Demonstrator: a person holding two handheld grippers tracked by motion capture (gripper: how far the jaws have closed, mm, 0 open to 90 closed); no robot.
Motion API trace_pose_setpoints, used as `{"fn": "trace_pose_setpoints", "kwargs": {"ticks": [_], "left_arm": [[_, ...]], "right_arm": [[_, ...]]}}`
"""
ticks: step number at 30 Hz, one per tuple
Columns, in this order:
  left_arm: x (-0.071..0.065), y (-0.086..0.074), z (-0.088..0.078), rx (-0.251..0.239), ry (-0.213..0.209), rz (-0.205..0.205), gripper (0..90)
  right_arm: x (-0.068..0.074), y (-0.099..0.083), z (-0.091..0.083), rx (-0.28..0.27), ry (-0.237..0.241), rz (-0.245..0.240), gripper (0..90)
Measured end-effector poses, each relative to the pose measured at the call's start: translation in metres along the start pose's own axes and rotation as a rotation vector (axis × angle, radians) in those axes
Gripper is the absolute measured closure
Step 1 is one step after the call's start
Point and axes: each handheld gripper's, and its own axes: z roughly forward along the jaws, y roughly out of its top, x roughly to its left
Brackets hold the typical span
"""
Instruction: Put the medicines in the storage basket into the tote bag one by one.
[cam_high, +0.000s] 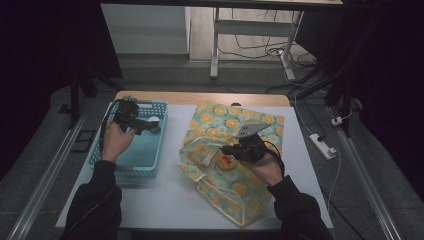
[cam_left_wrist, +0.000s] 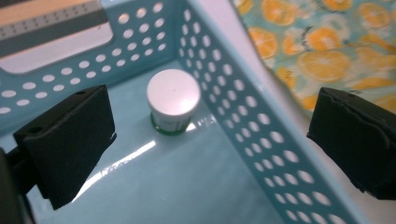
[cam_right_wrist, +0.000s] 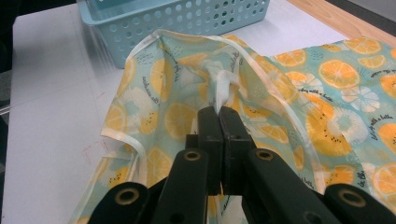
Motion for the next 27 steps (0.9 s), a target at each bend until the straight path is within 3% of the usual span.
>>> {"fn": "trace_pose_setpoints", "kwargs": {"ticks": [11,16,22,27], "left_arm": [[0.012,0.003,0.029,0.073,0.012,0.009,2.6],[0.011,0.005,0.042,0.116,0.047,0.024,3.3],[0.011,0.006,0.052,0.142,0.079,0.041,10.3],[0.010,0.007,0.054,0.140,0.084,0.039,23.8]], "right_arm": [[0.000,0.000,0.000,0.004,0.007,-0.004,89.0],[0.001,0.000,0.001,0.005,0.011,-0.009,88.6],[0.002,0.000,0.002,0.009,0.014,-0.010,88.2],[0.003,-0.001,0.004,0.015,0.020,-0.011,88.1]]}}
